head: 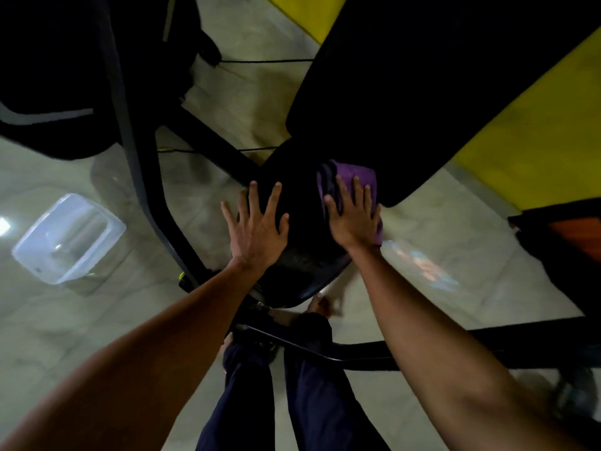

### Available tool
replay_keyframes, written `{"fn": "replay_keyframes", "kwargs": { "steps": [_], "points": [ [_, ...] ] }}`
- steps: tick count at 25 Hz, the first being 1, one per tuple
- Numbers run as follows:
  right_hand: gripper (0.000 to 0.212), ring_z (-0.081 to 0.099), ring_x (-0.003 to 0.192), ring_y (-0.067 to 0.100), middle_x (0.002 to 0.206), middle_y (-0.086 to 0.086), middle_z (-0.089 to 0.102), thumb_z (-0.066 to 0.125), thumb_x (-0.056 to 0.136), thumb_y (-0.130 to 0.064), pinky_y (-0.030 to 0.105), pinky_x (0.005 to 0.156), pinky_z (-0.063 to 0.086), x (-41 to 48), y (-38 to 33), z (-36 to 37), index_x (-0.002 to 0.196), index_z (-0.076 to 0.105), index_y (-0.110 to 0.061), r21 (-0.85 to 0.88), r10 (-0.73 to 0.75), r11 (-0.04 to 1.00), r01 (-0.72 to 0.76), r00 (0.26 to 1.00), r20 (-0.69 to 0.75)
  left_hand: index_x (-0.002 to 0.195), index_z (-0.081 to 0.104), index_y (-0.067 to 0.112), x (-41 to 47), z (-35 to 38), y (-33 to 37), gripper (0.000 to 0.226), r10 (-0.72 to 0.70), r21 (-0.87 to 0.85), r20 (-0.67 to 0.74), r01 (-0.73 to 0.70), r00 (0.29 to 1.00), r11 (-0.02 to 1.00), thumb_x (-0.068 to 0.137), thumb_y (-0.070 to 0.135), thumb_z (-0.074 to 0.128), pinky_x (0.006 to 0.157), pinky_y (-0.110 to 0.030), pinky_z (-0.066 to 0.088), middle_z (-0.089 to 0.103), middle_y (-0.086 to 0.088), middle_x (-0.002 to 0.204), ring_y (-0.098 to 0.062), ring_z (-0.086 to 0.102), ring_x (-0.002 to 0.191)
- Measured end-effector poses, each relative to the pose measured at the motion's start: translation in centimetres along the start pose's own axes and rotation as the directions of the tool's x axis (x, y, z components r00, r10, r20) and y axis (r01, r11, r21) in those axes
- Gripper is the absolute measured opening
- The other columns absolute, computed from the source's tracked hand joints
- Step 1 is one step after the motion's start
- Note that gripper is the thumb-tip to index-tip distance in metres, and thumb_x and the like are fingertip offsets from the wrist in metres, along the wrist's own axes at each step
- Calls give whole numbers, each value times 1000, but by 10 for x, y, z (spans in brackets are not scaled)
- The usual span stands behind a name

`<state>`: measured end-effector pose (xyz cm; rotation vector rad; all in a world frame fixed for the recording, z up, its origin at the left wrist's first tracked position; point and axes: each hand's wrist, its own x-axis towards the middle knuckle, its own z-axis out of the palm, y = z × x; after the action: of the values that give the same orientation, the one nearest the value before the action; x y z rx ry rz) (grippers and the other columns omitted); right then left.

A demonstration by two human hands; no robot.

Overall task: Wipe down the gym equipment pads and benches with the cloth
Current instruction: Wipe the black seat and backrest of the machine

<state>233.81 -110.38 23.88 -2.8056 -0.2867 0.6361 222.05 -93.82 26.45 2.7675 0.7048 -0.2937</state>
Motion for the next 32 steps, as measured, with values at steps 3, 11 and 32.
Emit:
{"fn": "replay_keyframes", "kwargs": {
  "steps": [3, 11, 32],
  "points": [
    [61, -5, 158, 26, 172, 0, 0, 25, 106, -59, 59, 124, -6, 0, -35, 5, 162, 10, -41, 26, 94, 995, -93, 995, -21, 161, 19, 29, 12, -5, 14, 64, 187, 51, -27, -185, 982, 981, 103, 50, 36, 123, -61, 6, 15, -14, 168, -34, 14, 154],
    [74, -14, 157, 27, 172, -3, -5, 31, 96, -74, 53, 124, -9, -31, 18, 16, 161, 7, -47, 149, 96, 985, -91, 995, -26, 160, 25, 29, 5, 16, 21, 62, 292, 76, 18, -292, 956, 953, 102, 47, 39, 122, -60, 8, 19, -9, 168, -31, 14, 155],
    [70, 17, 152, 45, 170, 15, -1, 41, 105, -51, 52, 120, 27, -55, 7, 16, 164, 7, -34, 523, 373, 792, -315, 928, -5, 161, 19, 29, 4, 18, 21, 64, 277, 106, 47, -281, 960, 954, 102, 50, 32, 123, -61, 5, 10, -9, 169, -32, 7, 156]
  ]
}}
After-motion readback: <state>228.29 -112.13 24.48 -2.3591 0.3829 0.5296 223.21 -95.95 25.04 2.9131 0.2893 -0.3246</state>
